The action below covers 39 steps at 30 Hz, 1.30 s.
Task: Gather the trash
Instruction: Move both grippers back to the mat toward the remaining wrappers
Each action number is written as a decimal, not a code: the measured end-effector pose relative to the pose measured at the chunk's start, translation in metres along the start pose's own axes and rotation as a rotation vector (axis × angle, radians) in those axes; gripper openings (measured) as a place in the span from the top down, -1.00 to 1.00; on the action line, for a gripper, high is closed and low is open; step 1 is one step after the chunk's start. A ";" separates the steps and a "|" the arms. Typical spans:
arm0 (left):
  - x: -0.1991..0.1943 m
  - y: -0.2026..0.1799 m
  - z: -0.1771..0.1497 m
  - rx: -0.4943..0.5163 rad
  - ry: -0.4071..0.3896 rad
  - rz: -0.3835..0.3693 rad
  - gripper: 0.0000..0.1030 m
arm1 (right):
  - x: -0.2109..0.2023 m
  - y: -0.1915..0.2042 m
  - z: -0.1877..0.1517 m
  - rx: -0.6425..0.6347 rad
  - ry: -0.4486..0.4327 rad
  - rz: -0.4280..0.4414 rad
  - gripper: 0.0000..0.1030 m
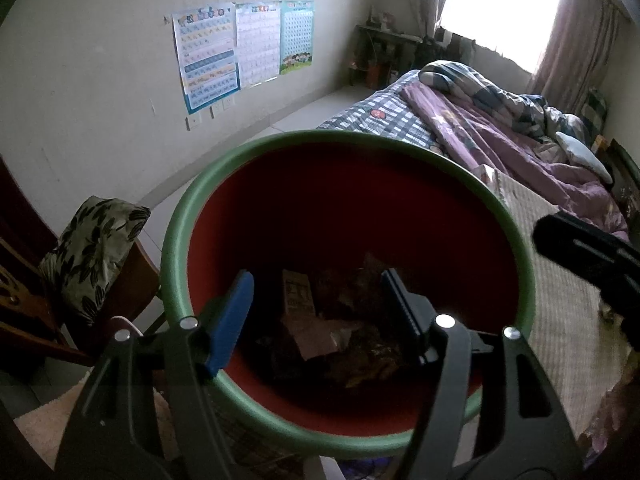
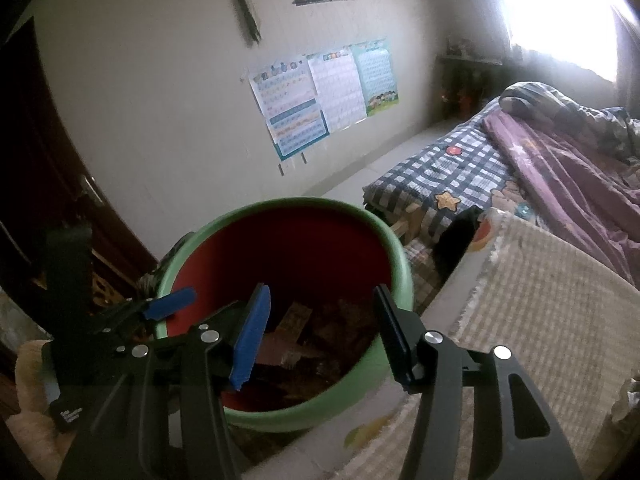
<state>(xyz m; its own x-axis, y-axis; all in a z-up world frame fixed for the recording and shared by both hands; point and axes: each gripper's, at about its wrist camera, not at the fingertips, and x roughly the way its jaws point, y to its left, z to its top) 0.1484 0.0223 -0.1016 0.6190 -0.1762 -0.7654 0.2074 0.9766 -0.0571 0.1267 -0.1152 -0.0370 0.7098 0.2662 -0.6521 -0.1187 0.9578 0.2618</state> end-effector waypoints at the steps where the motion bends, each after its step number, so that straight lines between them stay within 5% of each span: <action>1: -0.001 0.001 0.000 -0.002 -0.001 0.001 -0.23 | -0.004 -0.003 -0.001 0.002 -0.004 -0.005 -0.01; 8: -0.018 0.002 -0.013 -0.017 -0.033 0.030 -0.23 | -0.039 -0.024 -0.014 0.003 -0.016 -0.067 -0.01; 16: -0.049 -0.017 -0.038 -0.012 -0.071 0.043 -0.24 | -0.127 -0.118 -0.053 0.118 -0.041 -0.294 -0.09; 23: -0.084 -0.094 -0.062 0.098 -0.077 -0.130 -0.35 | -0.173 -0.164 -0.117 0.238 0.038 -0.369 -0.09; 31: -0.106 -0.207 -0.125 0.395 0.055 -0.441 -0.40 | -0.180 -0.161 -0.172 0.266 0.152 -0.312 -0.09; 35: -0.111 -0.232 -0.147 0.465 0.095 -0.480 -0.42 | -0.173 -0.155 -0.193 0.254 0.208 -0.294 -0.09; 39: -0.110 -0.243 -0.155 0.455 0.142 -0.499 -0.44 | -0.169 -0.154 -0.207 0.276 0.244 -0.247 0.27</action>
<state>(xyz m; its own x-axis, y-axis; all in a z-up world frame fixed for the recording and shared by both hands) -0.0878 -0.1764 -0.1029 0.2677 -0.5432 -0.7958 0.7583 0.6283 -0.1738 -0.1187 -0.2853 -0.1143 0.5047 0.0827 -0.8593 0.2476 0.9397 0.2358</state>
